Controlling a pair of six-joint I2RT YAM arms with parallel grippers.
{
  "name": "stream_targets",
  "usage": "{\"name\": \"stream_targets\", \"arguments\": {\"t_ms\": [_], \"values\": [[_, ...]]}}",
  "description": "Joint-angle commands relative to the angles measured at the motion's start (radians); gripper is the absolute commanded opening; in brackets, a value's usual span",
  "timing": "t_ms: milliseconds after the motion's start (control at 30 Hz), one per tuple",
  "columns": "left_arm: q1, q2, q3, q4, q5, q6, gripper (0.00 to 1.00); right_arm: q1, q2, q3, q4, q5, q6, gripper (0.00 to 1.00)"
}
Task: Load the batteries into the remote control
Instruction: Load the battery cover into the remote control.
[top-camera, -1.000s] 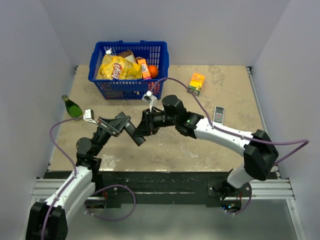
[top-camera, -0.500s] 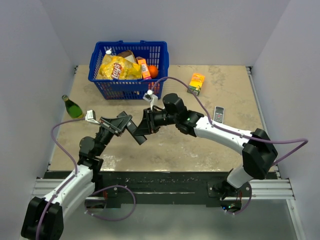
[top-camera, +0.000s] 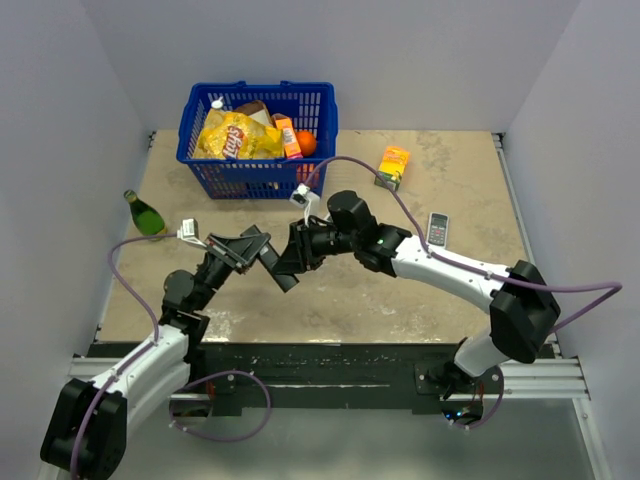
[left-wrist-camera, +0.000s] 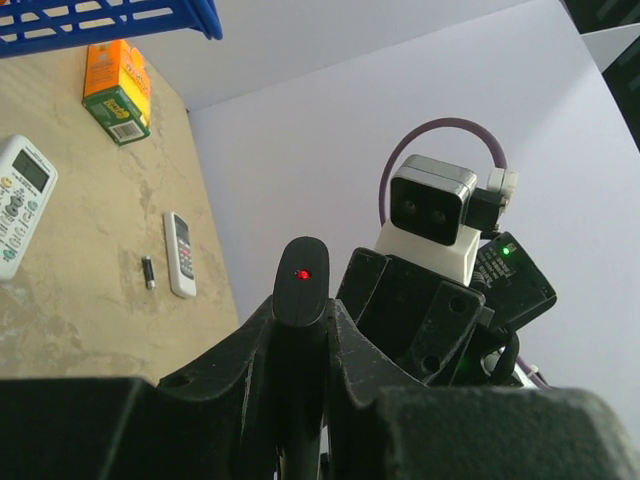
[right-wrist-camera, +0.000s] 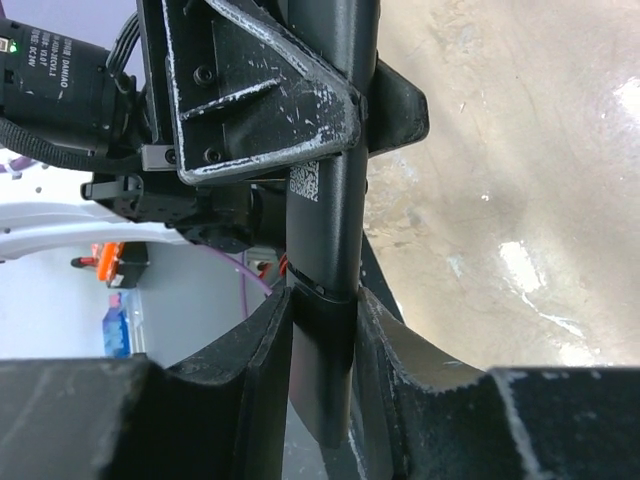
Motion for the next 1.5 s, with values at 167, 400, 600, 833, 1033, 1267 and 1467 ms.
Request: {"name": "stream_targets", "arguments": {"t_ms": [167,400,600,833,1033,1267,1467], "values": [[-0.026,-0.034,0.036,0.0,0.058,0.057,0.0,-0.011,-0.024,0.021,0.014,0.115,-0.081,0.38],[-0.014,-0.026,0.039,-0.016,0.05,0.076,0.0,-0.014,-0.037,0.041,-0.004,0.135,-0.09,0.52],[0.006,-0.026,0.05,-0.068,0.042,0.096,0.0,-0.014,-0.087,0.064,-0.107,0.192,-0.139,0.64],[0.028,-0.028,0.105,-0.192,0.021,0.149,0.0,-0.008,-0.178,0.089,-0.326,0.331,-0.254,0.68],[0.029,-0.046,0.143,-0.305,-0.027,0.2,0.0,0.113,-0.218,0.126,-0.495,0.547,-0.285,0.67],[0.029,-0.066,0.197,-0.43,-0.054,0.251,0.0,0.252,-0.147,0.219,-0.626,0.735,-0.295,0.64],[0.029,-0.109,0.209,-0.48,-0.077,0.278,0.0,0.281,-0.135,0.235,-0.609,0.734,-0.286,0.6]]}}
